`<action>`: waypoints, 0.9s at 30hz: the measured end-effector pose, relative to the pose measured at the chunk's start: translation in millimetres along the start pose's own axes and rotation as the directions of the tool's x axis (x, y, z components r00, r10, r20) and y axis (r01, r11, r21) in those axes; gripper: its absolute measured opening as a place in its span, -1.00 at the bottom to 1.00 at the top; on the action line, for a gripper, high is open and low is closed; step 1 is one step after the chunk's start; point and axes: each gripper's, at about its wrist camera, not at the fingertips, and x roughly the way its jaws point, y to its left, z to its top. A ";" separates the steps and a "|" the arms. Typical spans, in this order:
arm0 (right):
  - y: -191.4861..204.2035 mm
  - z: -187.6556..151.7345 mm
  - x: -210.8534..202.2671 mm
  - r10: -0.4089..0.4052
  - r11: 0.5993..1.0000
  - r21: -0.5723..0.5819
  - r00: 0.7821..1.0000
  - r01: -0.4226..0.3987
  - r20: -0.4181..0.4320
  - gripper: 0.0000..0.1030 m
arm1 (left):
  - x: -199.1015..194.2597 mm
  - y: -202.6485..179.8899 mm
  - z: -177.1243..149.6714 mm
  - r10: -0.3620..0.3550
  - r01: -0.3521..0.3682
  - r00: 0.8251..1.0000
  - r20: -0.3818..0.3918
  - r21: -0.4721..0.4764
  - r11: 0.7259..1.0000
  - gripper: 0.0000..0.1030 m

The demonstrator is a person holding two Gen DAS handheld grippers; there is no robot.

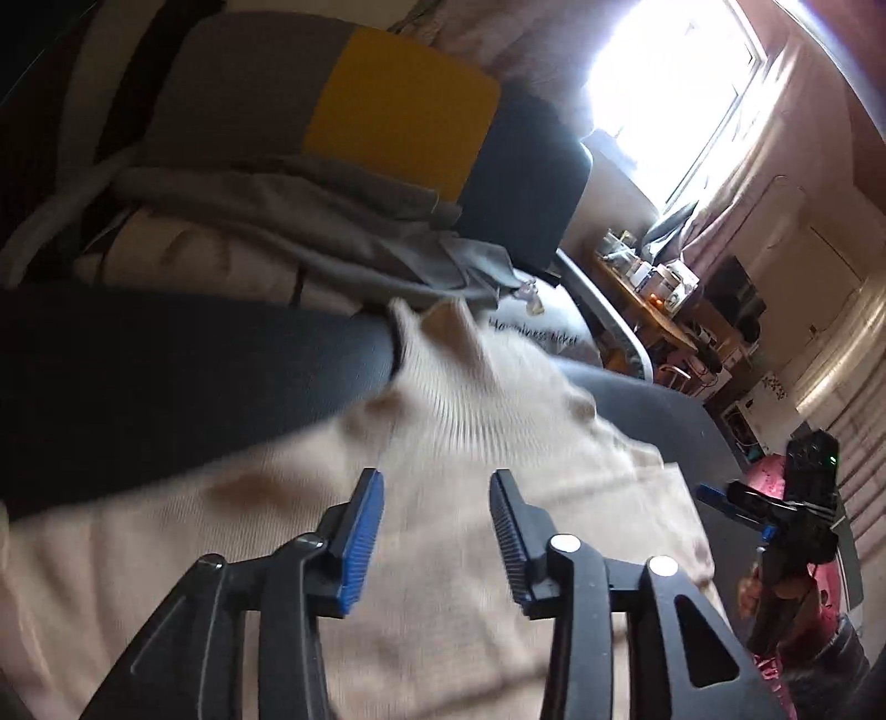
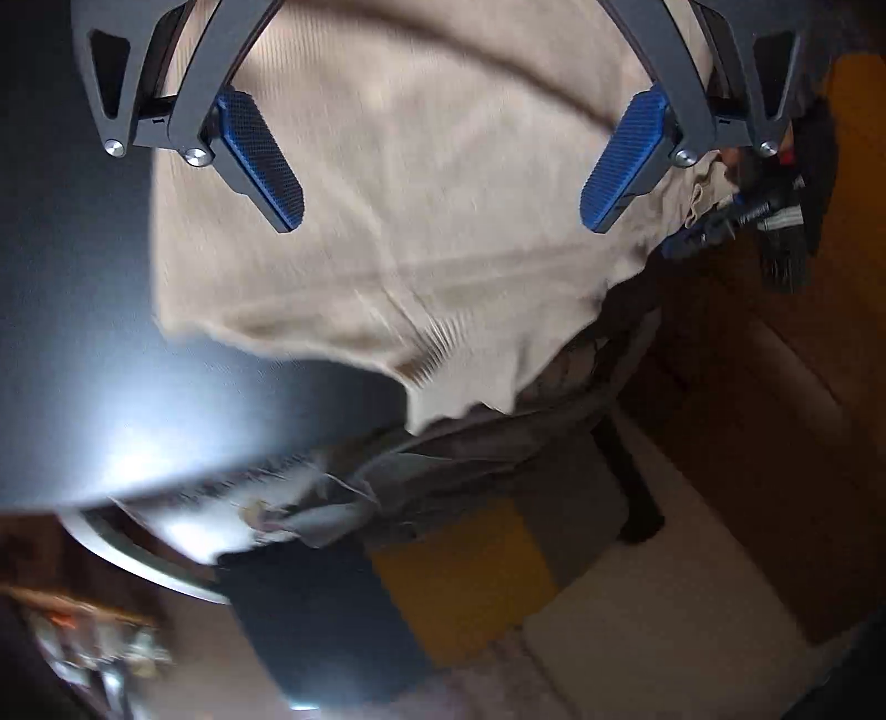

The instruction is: Fold clothes

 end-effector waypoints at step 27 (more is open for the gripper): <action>27.8 143.6 227.4 -0.102 0.926 -0.376 0.968 0.008 -0.231 -0.79 | 164.0 -2.0 101.7 0.027 -0.007 0.981 -0.191 0.102 0.995 -0.91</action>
